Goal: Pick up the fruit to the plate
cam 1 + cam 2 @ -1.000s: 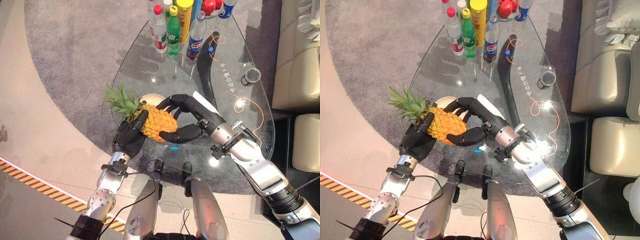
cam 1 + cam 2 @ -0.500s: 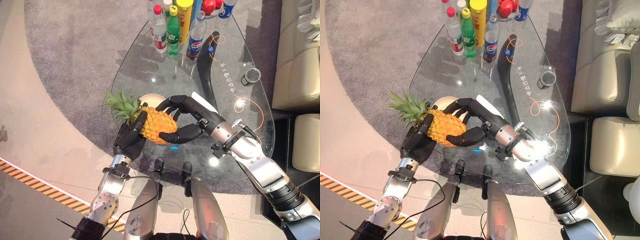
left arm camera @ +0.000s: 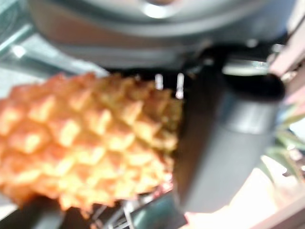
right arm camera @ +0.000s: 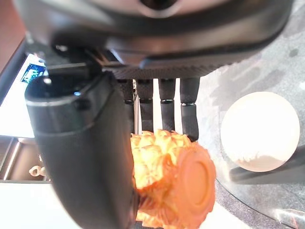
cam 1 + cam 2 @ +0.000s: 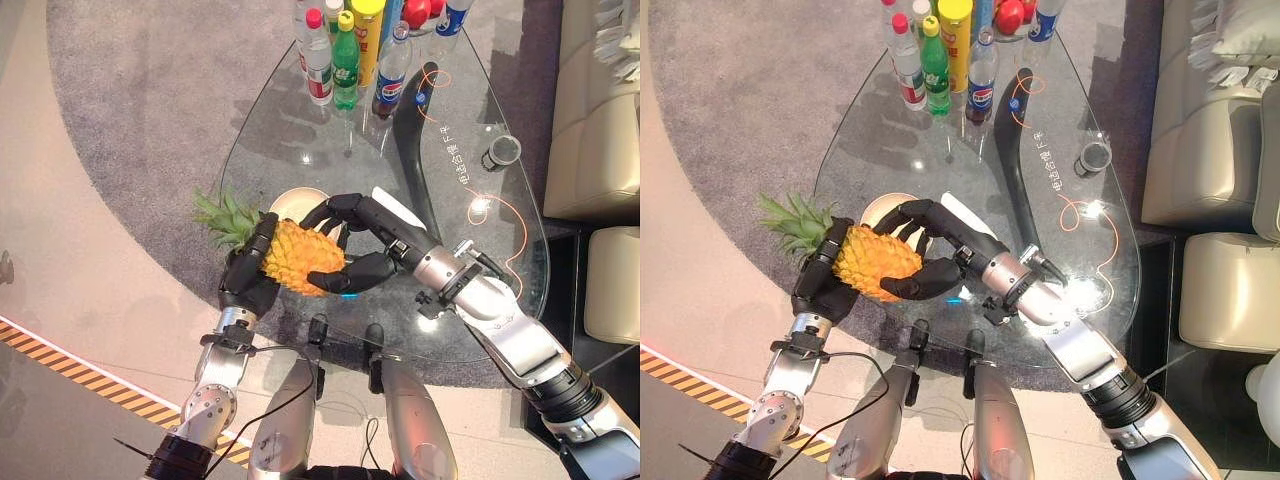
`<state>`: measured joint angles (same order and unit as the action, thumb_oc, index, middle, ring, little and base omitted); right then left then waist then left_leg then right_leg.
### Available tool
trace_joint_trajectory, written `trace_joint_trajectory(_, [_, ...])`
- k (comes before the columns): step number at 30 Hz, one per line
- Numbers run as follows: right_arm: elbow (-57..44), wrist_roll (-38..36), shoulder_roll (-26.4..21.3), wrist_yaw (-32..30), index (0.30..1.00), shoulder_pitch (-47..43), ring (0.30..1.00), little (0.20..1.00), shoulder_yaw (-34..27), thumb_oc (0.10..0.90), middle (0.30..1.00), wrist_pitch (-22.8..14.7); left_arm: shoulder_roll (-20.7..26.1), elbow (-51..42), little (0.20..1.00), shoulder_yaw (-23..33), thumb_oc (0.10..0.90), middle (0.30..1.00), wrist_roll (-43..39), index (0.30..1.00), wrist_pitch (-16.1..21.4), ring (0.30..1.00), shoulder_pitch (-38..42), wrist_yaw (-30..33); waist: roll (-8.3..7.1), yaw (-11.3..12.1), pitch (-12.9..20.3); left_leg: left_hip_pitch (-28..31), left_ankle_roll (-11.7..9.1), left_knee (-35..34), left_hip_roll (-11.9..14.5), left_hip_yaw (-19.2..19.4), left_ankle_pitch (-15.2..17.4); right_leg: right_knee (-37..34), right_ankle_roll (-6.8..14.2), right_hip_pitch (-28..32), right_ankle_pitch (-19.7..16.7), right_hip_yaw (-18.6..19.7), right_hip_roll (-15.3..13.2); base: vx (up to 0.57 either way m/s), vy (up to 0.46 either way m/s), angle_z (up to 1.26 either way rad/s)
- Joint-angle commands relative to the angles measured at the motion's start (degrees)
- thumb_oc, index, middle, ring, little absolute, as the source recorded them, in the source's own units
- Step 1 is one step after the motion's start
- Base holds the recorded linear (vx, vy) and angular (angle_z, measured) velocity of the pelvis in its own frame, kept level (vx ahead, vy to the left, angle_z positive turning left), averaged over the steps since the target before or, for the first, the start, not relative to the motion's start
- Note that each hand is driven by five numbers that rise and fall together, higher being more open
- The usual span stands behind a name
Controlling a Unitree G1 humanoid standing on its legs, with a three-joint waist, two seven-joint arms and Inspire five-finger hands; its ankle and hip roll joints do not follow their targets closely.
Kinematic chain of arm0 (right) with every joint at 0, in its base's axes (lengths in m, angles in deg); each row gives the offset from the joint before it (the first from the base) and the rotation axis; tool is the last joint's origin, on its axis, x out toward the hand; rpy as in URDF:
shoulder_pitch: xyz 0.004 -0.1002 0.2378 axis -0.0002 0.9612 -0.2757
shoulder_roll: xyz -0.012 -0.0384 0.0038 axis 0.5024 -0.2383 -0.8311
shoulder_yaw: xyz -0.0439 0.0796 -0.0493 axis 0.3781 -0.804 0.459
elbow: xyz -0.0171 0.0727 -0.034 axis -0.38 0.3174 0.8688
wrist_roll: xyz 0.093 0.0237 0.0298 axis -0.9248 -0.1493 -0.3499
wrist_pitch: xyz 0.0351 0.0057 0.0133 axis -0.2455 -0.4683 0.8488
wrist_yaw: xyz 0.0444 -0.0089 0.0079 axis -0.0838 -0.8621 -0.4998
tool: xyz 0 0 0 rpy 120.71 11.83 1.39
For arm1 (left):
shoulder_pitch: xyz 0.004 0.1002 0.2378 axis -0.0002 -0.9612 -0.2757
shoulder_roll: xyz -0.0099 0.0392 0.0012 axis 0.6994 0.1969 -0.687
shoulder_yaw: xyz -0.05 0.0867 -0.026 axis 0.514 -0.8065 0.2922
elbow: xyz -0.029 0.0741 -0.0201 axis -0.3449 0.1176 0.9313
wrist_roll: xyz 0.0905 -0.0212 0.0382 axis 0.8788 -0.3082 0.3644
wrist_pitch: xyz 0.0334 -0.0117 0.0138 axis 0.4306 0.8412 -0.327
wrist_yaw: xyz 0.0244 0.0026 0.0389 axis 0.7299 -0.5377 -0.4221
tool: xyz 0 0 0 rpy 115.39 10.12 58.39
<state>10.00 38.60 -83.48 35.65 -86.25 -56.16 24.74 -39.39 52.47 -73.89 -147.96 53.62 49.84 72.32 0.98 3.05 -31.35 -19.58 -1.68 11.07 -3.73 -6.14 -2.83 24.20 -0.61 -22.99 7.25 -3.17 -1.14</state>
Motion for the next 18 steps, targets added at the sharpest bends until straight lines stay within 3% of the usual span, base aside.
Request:
trace_joint_trajectory(1, [-14.7, -1.2, 5.8, 3.9, 0.300, -3.9, 0.300, 0.200, 8.4, 0.100, 0.300, -8.5, -3.1, -12.6, 0.200, -0.7, 0.100, 0.300, 0.3, 0.300, 1.4, 0.300, 6.3, -5.4, -2.11, -0.9, 1.6, -0.8, 3.5, 7.3, -3.5, 1.0, 4.4, -8.8, 1.1, 4.4, -6.3, 3.7, 1.1, 0.00, 0.000, 0.00])
trace_joint_trajectory(7, [-13.7, 1.9, 6.3, -1.2, 0.300, -2.5, 0.300, 0.200, 7.2, 0.100, 0.300, -7.5, -3.4, -12.6, 0.200, -0.4, 0.100, 0.300, 0.3, 0.300, 1.8, 0.300, 5.9, -5.6, -2.11, -1.0, 1.6, -0.7, 3.5, 7.1, -3.3, 1.1, 4.3, -8.8, 1.1, 4.5, -6.2, 3.6, 1.2, 0.00, 0.000, 0.00])
trace_joint_trajectory(8, [-13.4, 2.1, 6.2, -2.2, 0.512, -2.4, 0.512, 0.447, 6.8, 0.347, 0.512, -7.3, -3.4, -12.6, 0.200, -0.4, 0.100, 0.300, 0.4, 0.300, 1.8, 0.300, 5.9, -5.6, -2.13, -1.1, 1.6, -0.6, 3.4, 7.0, -3.3, 1.2, 4.3, -8.8, 1.1, 4.5, -6.2, 3.5, 1.2, 0.00, 0.000, 0.00])
trace_joint_trajectory(9, [-13.2, 2.9, 6.3, -3.0, 0.900, -1.8, 0.900, 0.900, 6.5, 0.800, 0.900, -7.4, -3.5, -12.7, 0.200, -0.2, 0.100, 0.300, 0.4, 0.300, 1.7, 0.300, 5.9, -5.4, -2.16, -1.1, 1.6, -0.6, 3.4, 7.0, -3.3, 1.2, 4.3, -8.8, 1.1, 4.5, -6.1, 3.5, 1.2, 0.00, 0.000, 0.00])
trace_joint_trajectory(18, [-12.4, 5.0, 6.7, -8.7, 0.900, -0.8, 0.900, 0.900, 4.3, 0.800, 0.900, -5.8, -3.9, -12.5, 0.200, 0.6, 0.100, 0.300, 0.9, 0.300, 1.9, 0.300, 5.7, -5.4, -2.27, -1.3, 1.6, -0.5, 3.4, 6.7, -3.2, 1.2, 4.2, -8.7, 1.1, 4.5, -6.1, 3.3, 1.3, 0.00, 0.000, 0.00])
